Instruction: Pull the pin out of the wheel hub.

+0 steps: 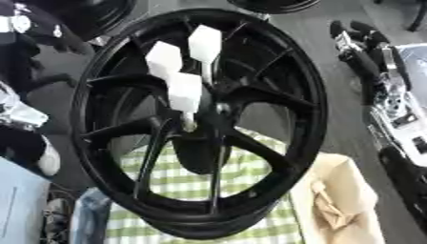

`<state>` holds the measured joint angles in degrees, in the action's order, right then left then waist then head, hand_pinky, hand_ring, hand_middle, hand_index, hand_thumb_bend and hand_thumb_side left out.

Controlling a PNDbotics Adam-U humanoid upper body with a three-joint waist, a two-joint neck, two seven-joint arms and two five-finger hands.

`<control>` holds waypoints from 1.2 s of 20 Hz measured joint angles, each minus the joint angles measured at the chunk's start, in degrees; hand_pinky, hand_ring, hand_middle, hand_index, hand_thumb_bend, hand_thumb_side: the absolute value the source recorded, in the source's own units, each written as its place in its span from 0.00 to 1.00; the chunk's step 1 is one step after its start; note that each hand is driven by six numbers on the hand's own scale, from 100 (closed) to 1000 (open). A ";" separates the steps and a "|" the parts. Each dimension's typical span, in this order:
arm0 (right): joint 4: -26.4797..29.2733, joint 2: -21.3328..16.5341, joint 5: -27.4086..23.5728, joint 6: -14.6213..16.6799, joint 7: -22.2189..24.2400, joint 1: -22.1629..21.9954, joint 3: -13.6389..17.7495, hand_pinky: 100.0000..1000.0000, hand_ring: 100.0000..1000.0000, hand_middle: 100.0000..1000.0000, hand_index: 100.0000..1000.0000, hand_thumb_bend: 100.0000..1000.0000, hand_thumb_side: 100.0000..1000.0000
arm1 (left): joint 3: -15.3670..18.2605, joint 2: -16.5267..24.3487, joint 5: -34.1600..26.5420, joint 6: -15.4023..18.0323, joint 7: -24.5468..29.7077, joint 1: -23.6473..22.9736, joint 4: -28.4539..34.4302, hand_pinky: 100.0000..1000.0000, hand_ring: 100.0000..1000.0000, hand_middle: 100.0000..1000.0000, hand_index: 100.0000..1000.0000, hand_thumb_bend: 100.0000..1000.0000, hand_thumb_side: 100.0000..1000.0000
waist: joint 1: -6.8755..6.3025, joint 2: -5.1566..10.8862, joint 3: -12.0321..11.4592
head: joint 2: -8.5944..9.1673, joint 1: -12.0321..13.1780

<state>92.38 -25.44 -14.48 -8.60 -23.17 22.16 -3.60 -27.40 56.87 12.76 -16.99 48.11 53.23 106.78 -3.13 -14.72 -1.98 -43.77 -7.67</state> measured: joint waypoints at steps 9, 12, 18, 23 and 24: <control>-0.38 0.06 0.12 -0.17 0.22 0.01 -0.01 0.76 0.74 0.72 0.84 0.36 0.44 | -1.71 -7.10 3.06 5.85 -1.40 6.02 -11.60 0.89 0.84 0.79 0.87 0.69 0.44 | 0.16 0.01 -0.10 | -0.02 -0.02; -0.52 0.10 0.12 -0.18 0.23 0.02 -0.01 0.76 0.74 0.72 0.84 0.36 0.44 | -2.46 -9.48 3.36 7.50 -0.80 7.93 -14.81 0.89 0.84 0.79 0.87 0.68 0.43 | 0.16 0.01 0.01 | -0.02 -0.05; -0.68 0.49 0.12 -0.20 0.19 0.04 -0.01 0.76 0.73 0.72 0.84 0.35 0.44 | -3.54 -14.26 2.78 11.40 1.89 11.50 -20.05 0.88 0.84 0.79 0.87 0.65 0.43 | 0.17 0.02 0.53 | -0.02 -0.63; -0.70 0.51 0.12 -0.24 0.16 0.08 -0.01 0.76 0.73 0.72 0.84 0.35 0.44 | -4.27 -17.26 1.51 15.35 3.64 13.13 -24.19 0.88 0.84 0.79 0.87 0.64 0.44 | 0.17 0.02 1.14 | 0.04 -1.41; -0.71 0.52 0.12 -0.25 0.15 0.08 -0.01 0.76 0.73 0.72 0.84 0.35 0.44 | -4.34 -17.68 1.37 16.01 3.74 13.40 -24.90 0.88 0.84 0.79 0.87 0.64 0.44 | 0.17 0.02 1.15 | 0.04 -1.53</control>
<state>91.67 -24.91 -14.36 -8.85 -23.02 22.23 -3.61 -31.74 39.18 14.13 -0.98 51.85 66.63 81.88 -2.97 -14.70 -0.83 -43.73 -9.20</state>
